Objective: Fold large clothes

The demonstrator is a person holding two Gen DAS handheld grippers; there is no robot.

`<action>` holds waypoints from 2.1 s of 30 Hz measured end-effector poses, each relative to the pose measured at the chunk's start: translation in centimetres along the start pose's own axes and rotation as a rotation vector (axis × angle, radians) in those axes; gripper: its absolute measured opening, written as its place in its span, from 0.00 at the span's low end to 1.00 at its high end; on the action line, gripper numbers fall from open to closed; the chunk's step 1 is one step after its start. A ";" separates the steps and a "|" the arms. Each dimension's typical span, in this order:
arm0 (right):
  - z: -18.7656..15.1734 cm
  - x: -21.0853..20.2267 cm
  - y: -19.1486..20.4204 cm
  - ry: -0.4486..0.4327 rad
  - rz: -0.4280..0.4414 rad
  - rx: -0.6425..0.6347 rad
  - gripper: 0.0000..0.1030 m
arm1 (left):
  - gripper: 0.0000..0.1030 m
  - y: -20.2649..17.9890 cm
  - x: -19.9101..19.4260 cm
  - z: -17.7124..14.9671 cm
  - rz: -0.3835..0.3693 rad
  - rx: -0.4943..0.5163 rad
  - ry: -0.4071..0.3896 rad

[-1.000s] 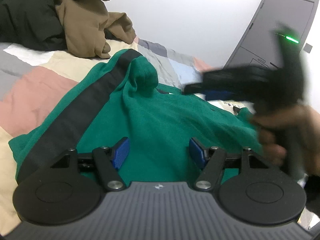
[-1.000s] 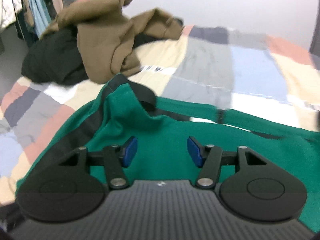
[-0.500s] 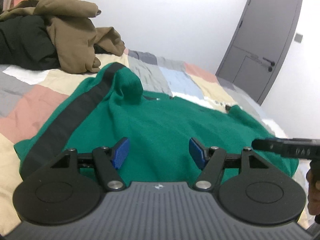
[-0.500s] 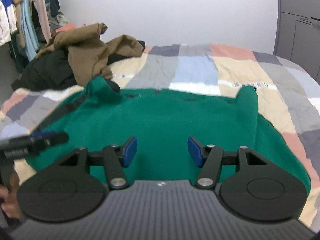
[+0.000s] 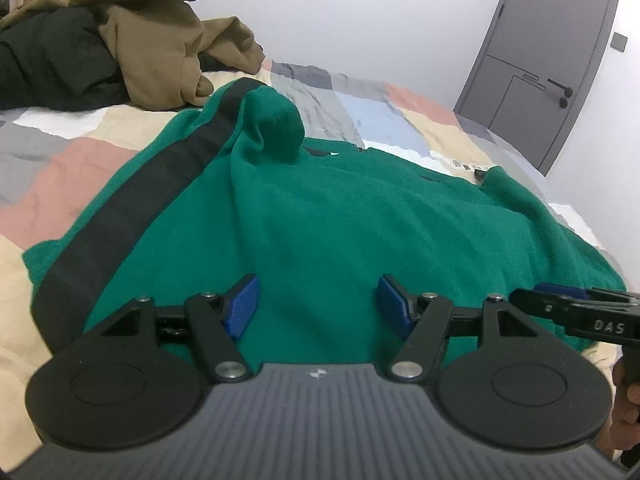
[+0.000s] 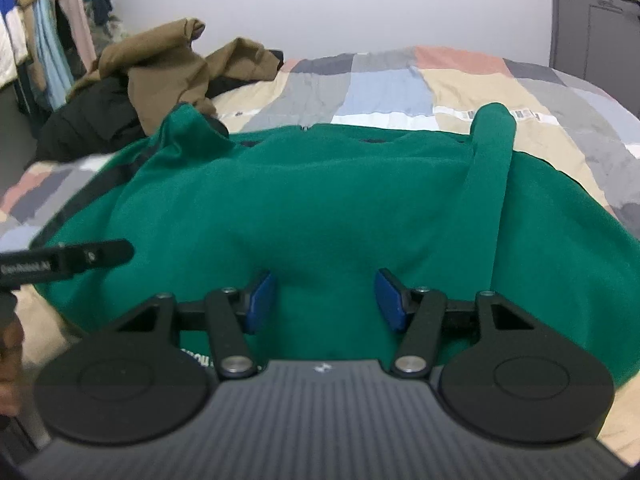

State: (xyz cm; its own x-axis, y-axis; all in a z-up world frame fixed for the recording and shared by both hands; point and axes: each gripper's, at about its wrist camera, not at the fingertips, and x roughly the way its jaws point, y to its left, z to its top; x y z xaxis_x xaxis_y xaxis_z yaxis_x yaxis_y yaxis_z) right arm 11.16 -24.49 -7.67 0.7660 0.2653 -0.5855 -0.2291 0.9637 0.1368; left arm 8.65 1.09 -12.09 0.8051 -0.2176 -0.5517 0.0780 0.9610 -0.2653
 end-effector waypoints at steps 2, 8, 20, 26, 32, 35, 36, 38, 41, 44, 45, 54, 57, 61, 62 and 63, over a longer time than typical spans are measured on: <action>-0.1 -1.0 -0.4 0.001 0.025 0.044 0.56 | 0.68 0.5 -0.9 0.1 0.002 -0.041 0.004; -1.0 -4.6 -2.7 0.009 0.207 0.318 0.59 | 0.69 -0.3 -4.2 -0.3 -0.029 -0.072 0.020; -4.6 -2.8 -4.4 0.144 0.373 0.752 0.88 | 0.72 -4.3 -4.4 -2.0 -0.034 0.037 0.054; -5.9 0.2 -6.4 0.189 0.364 0.937 0.89 | 0.73 -4.2 -4.0 -1.7 -0.037 0.017 0.060; -5.2 1.9 -7.6 0.140 0.371 1.005 0.91 | 0.80 -3.2 -4.7 -1.5 -0.111 -0.115 0.099; -4.8 1.4 -7.5 0.089 0.417 0.999 0.91 | 0.82 -1.6 -4.6 -1.7 -0.206 -0.270 0.147; -4.5 1.1 -7.6 0.070 0.434 0.998 0.92 | 0.83 -1.0 -4.2 -1.9 -0.235 -0.331 0.173; -4.1 0.3 -7.7 0.021 0.476 0.997 0.92 | 0.84 0.7 -3.0 -2.6 -0.287 -0.467 0.232; -3.7 -0.4 -7.9 -0.030 0.511 0.993 0.92 | 0.85 3.2 -1.0 -3.8 -0.353 -0.667 0.284; -4.0 -0.1 -8.0 -0.019 0.500 1.008 0.91 | 0.85 5.4 0.2 -4.6 -0.385 -0.810 0.258; -4.2 0.1 -8.1 -0.010 0.494 1.021 0.91 | 0.85 6.3 0.5 -4.8 -0.375 -0.859 0.236; -6.6 -0.4 -11.1 -0.045 0.357 1.184 0.84 | 0.84 9.7 0.8 -5.8 -0.371 -1.067 0.078; -6.4 -0.2 -11.5 -0.056 0.337 1.184 0.84 | 0.76 9.1 1.1 -5.3 -0.345 -1.011 0.079; -5.1 0.5 -11.0 -0.039 0.272 1.080 0.53 | 0.42 8.6 0.8 -5.1 -0.282 -0.959 0.065; -4.7 0.5 -10.7 -0.038 0.255 1.036 0.48 | 0.34 8.4 0.4 -5.1 -0.285 -0.946 0.046; -4.5 0.2 -10.5 -0.055 0.253 1.005 0.40 | 0.29 8.1 0.0 -5.0 -0.280 -0.913 0.026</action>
State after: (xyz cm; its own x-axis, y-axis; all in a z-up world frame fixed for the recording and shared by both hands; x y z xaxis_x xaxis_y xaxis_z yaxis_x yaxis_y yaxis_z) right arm 11.01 -34.68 -12.80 0.7974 0.4397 -0.4132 0.2004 0.4529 0.8687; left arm 6.33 8.02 -18.12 0.8127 -0.4338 -0.3889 -0.2320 0.3713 -0.8990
